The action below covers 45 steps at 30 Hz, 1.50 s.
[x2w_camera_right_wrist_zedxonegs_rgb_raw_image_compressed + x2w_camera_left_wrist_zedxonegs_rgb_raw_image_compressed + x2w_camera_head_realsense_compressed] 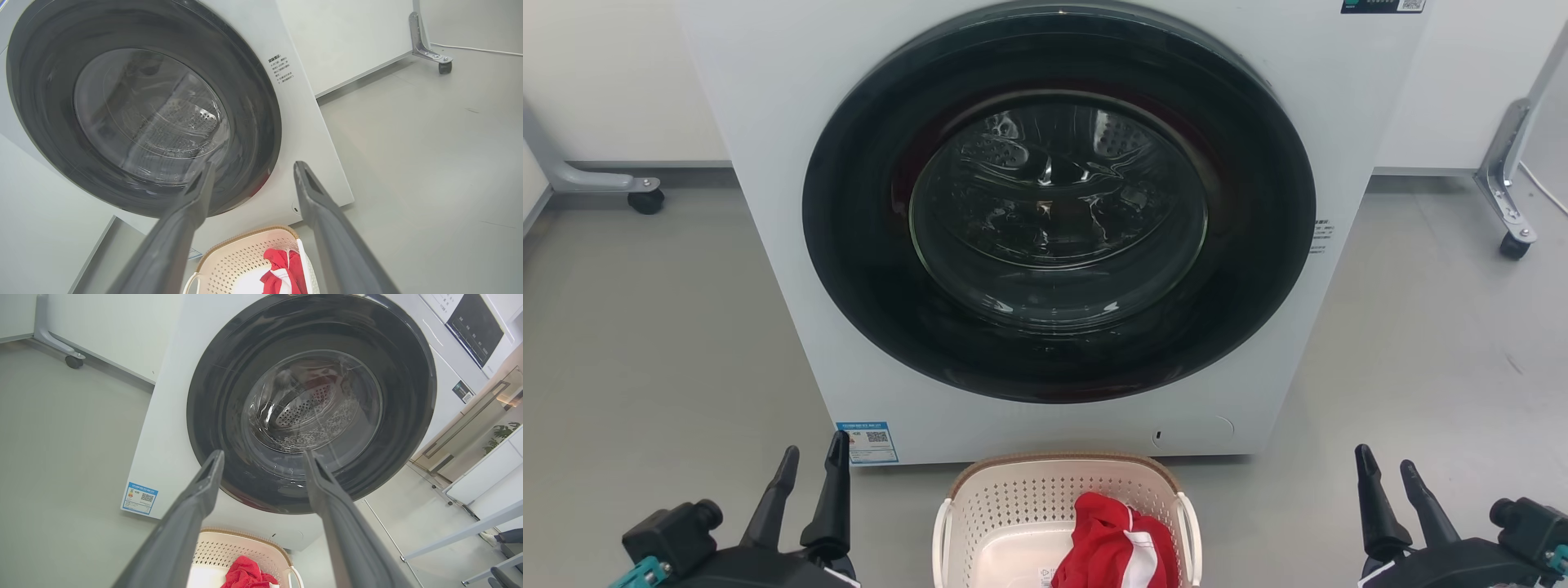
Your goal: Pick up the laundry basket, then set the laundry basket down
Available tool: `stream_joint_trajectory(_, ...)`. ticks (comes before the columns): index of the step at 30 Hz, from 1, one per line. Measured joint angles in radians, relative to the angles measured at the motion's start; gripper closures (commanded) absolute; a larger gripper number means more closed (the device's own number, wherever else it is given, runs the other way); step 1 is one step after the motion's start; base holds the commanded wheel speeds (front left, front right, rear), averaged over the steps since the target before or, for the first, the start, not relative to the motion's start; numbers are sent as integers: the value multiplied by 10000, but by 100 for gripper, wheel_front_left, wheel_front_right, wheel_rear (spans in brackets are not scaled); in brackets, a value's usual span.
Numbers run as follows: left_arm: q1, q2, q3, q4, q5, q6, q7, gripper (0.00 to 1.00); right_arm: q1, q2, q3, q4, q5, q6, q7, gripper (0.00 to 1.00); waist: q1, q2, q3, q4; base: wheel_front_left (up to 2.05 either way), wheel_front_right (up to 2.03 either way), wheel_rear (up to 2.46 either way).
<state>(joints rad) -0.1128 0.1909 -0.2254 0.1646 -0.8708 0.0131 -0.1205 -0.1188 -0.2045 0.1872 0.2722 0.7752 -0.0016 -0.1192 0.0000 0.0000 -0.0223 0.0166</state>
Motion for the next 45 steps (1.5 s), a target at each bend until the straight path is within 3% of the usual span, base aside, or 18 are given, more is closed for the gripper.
stream_joint_trajectory(33,12,462,-1317,830,3417,861,-1070,0,-223,-527,1546,844,-4117,-727,-1289,0,0,0,-83,61,0,0,0)
stream_joint_trajectory(45,11,462,-1346,1066,3496,934,-1101,0,-356,-533,1592,965,-4240,-777,-1302,0,-1,0,-85,72,0,0,0)
